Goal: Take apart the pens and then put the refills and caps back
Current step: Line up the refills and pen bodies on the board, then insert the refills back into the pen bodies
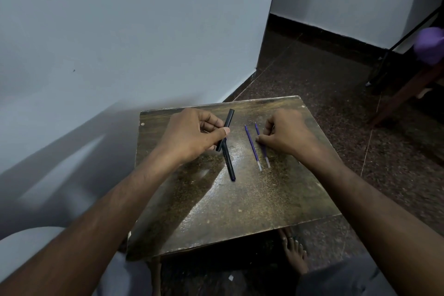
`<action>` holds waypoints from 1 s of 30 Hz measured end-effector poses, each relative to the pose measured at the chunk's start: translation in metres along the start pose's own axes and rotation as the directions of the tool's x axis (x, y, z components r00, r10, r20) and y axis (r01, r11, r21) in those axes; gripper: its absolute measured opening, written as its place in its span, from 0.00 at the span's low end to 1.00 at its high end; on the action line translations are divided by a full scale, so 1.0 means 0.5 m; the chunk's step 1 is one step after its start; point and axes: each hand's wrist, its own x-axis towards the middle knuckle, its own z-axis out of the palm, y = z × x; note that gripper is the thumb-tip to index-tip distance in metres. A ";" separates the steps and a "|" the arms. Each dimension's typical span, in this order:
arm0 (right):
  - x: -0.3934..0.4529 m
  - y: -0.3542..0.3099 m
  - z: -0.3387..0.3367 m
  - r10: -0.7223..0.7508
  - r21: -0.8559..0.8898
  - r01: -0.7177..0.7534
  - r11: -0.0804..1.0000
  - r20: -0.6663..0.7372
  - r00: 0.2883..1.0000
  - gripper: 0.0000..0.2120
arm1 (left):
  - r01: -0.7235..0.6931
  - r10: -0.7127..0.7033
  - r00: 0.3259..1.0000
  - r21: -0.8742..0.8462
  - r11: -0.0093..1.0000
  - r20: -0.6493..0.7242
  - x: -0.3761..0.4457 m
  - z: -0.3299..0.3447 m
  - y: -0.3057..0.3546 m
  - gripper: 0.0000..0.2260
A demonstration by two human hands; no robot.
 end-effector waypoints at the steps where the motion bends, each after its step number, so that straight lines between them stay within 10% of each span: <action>1: -0.003 -0.001 -0.004 -0.004 -0.018 0.004 1.000 -0.002 1.000 0.09 | -0.002 0.002 1.000 0.006 1.000 0.001 -0.001 0.000 -0.001 0.07; 14: -0.008 -0.026 0.005 0.038 -0.120 -0.026 0.992 0.094 0.995 0.21 | -0.002 0.002 1.000 0.020 1.000 0.003 -0.002 0.013 -0.005 0.05; 19: -0.013 -0.028 -0.022 -0.042 0.123 0.037 0.992 0.038 0.998 0.15 | -0.002 0.002 1.000 0.026 1.000 0.007 -0.006 0.011 -0.003 0.06; 24: -0.017 -0.032 -0.041 0.063 0.816 0.124 0.565 -0.193 0.979 0.07 | -0.013 0.012 0.999 0.039 0.999 0.037 -0.009 0.016 0.004 0.07; 30: -0.010 -0.043 -0.039 0.127 0.931 0.168 0.323 -0.219 0.967 0.04 | -0.029 0.025 0.998 0.068 0.997 0.063 -0.015 0.018 0.007 0.08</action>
